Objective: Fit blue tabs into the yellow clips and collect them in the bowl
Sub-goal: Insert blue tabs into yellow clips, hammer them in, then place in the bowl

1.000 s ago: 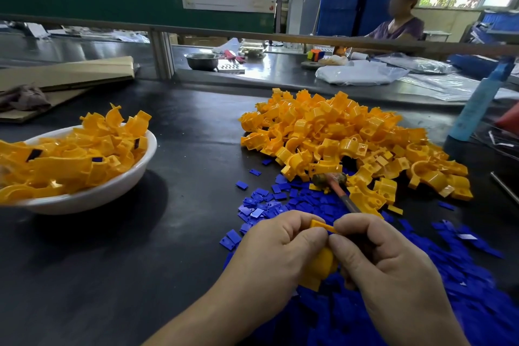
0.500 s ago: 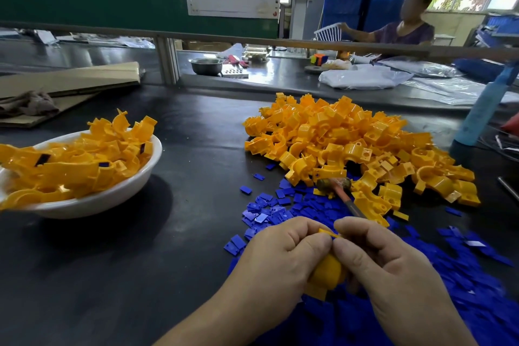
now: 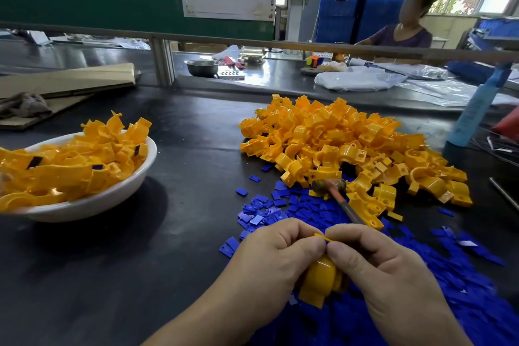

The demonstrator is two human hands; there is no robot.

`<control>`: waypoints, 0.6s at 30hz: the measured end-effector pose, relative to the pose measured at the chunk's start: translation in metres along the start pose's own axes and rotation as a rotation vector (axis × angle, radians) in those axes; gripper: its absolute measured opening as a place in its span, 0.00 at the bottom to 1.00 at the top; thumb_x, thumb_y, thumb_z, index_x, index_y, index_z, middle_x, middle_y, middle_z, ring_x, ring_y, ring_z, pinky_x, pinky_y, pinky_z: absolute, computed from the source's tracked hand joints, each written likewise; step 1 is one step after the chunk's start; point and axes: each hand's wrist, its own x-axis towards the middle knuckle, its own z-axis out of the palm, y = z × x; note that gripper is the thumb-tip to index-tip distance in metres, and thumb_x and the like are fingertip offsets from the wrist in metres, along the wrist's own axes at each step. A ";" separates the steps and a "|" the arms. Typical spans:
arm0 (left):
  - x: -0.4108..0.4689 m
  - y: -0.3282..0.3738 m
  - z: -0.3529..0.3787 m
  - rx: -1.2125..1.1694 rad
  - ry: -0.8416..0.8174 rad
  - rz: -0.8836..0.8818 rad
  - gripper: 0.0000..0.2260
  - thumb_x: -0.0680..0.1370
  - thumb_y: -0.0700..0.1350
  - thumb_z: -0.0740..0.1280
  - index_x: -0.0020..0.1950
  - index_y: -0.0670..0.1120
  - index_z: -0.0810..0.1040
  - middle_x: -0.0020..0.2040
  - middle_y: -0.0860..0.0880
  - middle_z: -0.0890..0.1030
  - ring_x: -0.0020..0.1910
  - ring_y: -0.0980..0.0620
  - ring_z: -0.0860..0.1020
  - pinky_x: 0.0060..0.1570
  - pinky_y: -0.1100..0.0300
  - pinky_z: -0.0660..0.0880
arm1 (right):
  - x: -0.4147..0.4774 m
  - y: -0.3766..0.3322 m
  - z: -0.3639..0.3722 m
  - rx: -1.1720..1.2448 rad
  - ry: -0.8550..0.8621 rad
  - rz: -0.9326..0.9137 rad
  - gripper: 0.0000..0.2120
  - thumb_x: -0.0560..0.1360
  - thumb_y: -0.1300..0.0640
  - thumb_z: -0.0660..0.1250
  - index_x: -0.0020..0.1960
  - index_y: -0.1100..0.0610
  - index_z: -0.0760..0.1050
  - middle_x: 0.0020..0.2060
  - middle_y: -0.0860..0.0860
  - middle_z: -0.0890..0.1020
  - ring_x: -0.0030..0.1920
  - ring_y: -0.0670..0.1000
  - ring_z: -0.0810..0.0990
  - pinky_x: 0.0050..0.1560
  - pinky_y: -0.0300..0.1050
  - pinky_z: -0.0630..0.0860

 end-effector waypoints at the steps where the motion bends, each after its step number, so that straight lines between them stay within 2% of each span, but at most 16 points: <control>1: 0.000 0.001 0.000 -0.005 -0.005 -0.010 0.05 0.79 0.53 0.66 0.49 0.58 0.82 0.46 0.54 0.85 0.45 0.56 0.83 0.45 0.62 0.80 | 0.000 0.000 -0.001 0.008 -0.006 -0.003 0.13 0.61 0.46 0.66 0.44 0.35 0.79 0.40 0.38 0.82 0.41 0.40 0.81 0.33 0.32 0.77; 3: 0.000 0.002 0.000 -0.019 -0.013 -0.028 0.05 0.79 0.53 0.66 0.48 0.57 0.82 0.46 0.53 0.85 0.44 0.56 0.83 0.45 0.62 0.80 | 0.000 -0.001 -0.001 0.024 -0.019 -0.008 0.12 0.61 0.47 0.67 0.43 0.37 0.79 0.39 0.40 0.82 0.40 0.41 0.81 0.32 0.32 0.77; 7: 0.001 0.002 0.001 -0.019 -0.007 -0.042 0.06 0.79 0.52 0.66 0.49 0.55 0.83 0.49 0.48 0.85 0.51 0.47 0.83 0.53 0.46 0.81 | -0.001 -0.004 -0.001 0.037 -0.046 -0.006 0.11 0.61 0.48 0.67 0.43 0.38 0.80 0.38 0.43 0.83 0.39 0.44 0.82 0.32 0.35 0.78; 10: 0.000 0.002 0.002 -0.013 -0.006 -0.037 0.06 0.79 0.52 0.66 0.49 0.55 0.83 0.50 0.46 0.84 0.51 0.43 0.82 0.53 0.42 0.80 | -0.001 -0.004 -0.001 0.032 -0.042 -0.009 0.11 0.61 0.47 0.67 0.43 0.37 0.80 0.38 0.43 0.83 0.39 0.44 0.82 0.32 0.34 0.77; 13: -0.001 0.001 0.003 0.005 0.004 -0.030 0.06 0.79 0.53 0.66 0.46 0.58 0.83 0.48 0.46 0.84 0.48 0.43 0.83 0.49 0.43 0.81 | -0.002 -0.005 -0.001 0.046 -0.049 -0.004 0.11 0.61 0.47 0.67 0.42 0.38 0.80 0.38 0.43 0.83 0.39 0.44 0.82 0.32 0.35 0.78; 18: 0.000 0.000 0.002 0.014 0.023 -0.032 0.06 0.79 0.54 0.66 0.46 0.59 0.83 0.43 0.51 0.84 0.41 0.53 0.81 0.45 0.53 0.81 | -0.002 -0.005 0.000 0.045 -0.032 -0.005 0.09 0.63 0.48 0.67 0.42 0.38 0.80 0.38 0.43 0.82 0.38 0.45 0.82 0.31 0.37 0.78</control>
